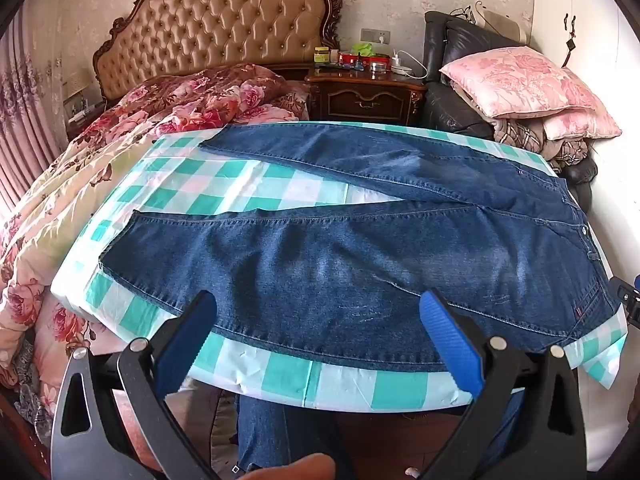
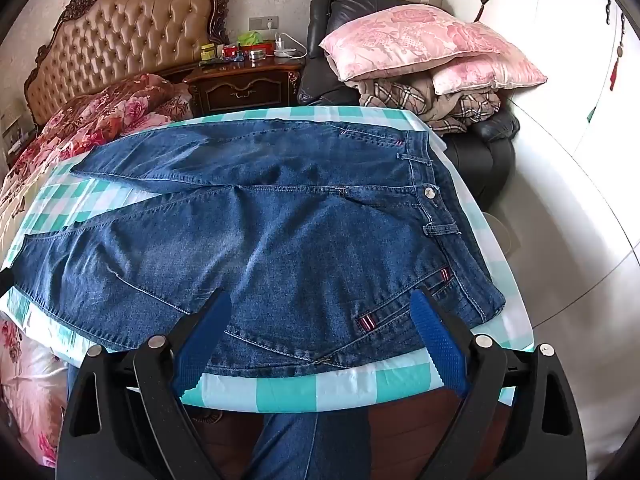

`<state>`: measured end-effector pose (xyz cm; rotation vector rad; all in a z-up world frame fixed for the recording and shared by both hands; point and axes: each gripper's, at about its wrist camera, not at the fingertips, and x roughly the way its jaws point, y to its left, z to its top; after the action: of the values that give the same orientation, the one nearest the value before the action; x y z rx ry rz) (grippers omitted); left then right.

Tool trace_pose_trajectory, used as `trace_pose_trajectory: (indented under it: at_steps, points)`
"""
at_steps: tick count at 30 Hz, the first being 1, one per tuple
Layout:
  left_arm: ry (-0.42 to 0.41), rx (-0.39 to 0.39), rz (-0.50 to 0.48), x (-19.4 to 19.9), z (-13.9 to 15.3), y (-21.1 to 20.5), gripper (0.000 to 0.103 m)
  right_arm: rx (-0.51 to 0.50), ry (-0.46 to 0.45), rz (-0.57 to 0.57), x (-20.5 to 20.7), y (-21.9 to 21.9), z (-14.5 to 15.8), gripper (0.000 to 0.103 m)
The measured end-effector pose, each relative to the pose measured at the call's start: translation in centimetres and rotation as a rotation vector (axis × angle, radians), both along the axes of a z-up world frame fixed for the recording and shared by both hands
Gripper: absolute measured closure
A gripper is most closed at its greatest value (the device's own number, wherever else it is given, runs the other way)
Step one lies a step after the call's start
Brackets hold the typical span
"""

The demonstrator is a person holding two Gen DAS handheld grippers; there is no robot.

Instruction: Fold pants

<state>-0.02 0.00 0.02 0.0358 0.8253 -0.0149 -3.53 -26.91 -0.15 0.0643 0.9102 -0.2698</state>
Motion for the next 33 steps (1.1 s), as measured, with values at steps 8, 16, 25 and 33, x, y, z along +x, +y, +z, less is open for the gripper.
trace_pose_trajectory:
  at_steps: [8,16,25,33]
  points:
    - [0.006,-0.003,0.0,0.02,-0.02,0.02,0.001,0.003,-0.002,-0.002,0.07,0.07,0.0,0.015]
    - [0.006,-0.008,-0.001,0.03,-0.02,-0.04,0.001,0.0,0.0,-0.003,0.29,0.23,0.09,0.015]
    - [0.007,-0.007,-0.001,0.14,-0.67,-0.37,0.001,-0.001,0.003,-0.002,0.58,0.12,-0.03,0.015]
    - [0.009,-0.01,-0.001,0.22,-0.57,-0.27,0.001,-0.003,0.003,-0.004,0.51,0.08,-0.05,0.015]
